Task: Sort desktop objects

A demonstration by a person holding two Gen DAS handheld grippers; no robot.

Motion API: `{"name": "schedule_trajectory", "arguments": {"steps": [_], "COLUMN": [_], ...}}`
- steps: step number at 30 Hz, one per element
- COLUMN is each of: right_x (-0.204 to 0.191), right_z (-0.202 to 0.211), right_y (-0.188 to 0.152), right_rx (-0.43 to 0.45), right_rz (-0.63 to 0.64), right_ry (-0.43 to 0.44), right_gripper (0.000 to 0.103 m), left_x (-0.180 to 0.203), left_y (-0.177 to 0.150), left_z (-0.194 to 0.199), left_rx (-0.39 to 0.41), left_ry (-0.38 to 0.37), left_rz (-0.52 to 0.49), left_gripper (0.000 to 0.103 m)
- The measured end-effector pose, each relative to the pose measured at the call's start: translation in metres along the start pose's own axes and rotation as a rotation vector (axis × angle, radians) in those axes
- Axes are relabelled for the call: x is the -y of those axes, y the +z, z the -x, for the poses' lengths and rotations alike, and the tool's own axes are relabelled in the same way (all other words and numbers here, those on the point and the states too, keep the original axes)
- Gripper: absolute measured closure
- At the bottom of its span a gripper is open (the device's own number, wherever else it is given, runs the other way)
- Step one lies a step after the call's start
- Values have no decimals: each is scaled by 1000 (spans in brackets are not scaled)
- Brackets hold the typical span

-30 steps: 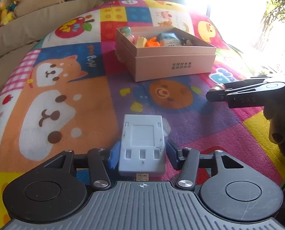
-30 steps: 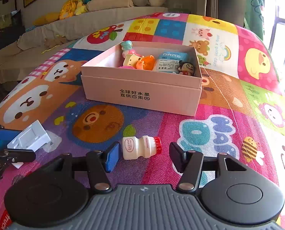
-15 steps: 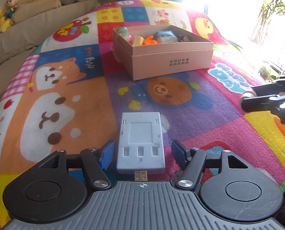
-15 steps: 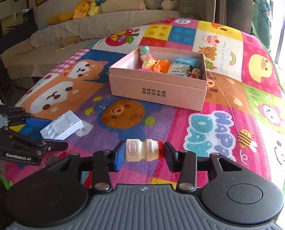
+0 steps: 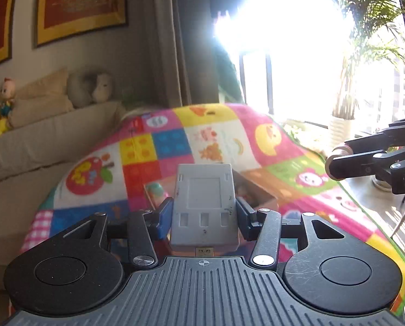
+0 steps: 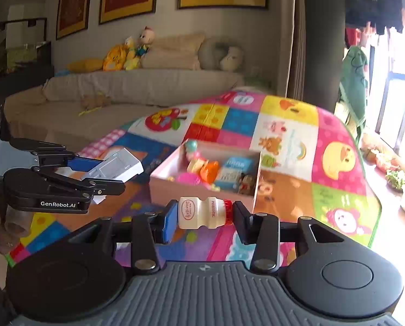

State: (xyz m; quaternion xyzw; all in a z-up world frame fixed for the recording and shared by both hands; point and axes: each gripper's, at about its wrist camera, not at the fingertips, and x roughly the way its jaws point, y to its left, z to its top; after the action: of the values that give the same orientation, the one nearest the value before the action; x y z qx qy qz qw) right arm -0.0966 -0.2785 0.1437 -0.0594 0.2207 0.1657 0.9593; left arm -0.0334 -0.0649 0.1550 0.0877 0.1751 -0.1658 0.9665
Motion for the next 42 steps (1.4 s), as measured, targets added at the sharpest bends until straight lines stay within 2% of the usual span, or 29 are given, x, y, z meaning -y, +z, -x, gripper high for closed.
{"name": "schedule_trajectory", "arguments": {"steps": [3,4,6,7,8,9,10,13,15,18,20,22,24,26,28,30,31,33,37,42], "right_x": [14,18,33,39,46,50,53,55,51,39,25,8,-9,-23,-30,-24,-18,-8,-9,-12], "right_z": [-22,-31,-57,-64,-70,-73,-74,-77,-83,-94,-105,-122,-138,-152,-164,-173,-179,-186,-198,-199], "right_y": [53,66,94,100,105,105,101,81,64,29,1,-26,-48,-65,-75,-78,-76,-75,-73,-77], "right_rx": [105,128,117,111,105,105,108,98,57,-16,-79,-150,-196,-223,-236,-243,-267,-276,-291,-240], "right_rz": [-47,-61,-119,-147,-174,-193,-210,-237,-235,-240,-232,-204,-161,-125,-109,-145,-178,-233,-184,-187], "right_ry": [-44,-57,-60,-57,-47,-42,-44,-50,-66,-72,-64,-70,-92,-120,-141,-167,-177,-175,-187,-207], "right_gripper": [60,54,51,51,50,45,37,24,18,0,0,0,0,0,0,0,0,0,0,0], "left_x": [-17,-22,-32,-35,-37,-38,-39,-37,-33,-30,-29,-29,-29,-30,-28,-31,-35,-42,-44,-43], "left_y": [39,45,46,42,35,26,16,-20,-49,-92,-116,-130,-136,-132,-127,-125,-126,-128,-129,-129], "left_z": [-42,-52,-58,-56,-53,-50,-48,-48,-51,-57,-64,-69,-73,-76,-80,-87,-93,-105,-106,-106], "left_rx": [-19,-35,-48,-47,-49,-56,-63,-138,-205,-309,-361,-374,-352,-349,-300,-273,-292,-343,-342,-341], "left_ry": [15,33,73,83,94,115,146,189,176,141,153,205,243,247,288,322,328,289,284,285], "left_rz": [87,115,154,167,175,179,183,172,170,213,238,245,242,266,232,218,231,267,276,276], "left_gripper": [40,38,33,24,10,3,0,0,0,0,0,0,0,0,0,0,0,0,0,0]}}
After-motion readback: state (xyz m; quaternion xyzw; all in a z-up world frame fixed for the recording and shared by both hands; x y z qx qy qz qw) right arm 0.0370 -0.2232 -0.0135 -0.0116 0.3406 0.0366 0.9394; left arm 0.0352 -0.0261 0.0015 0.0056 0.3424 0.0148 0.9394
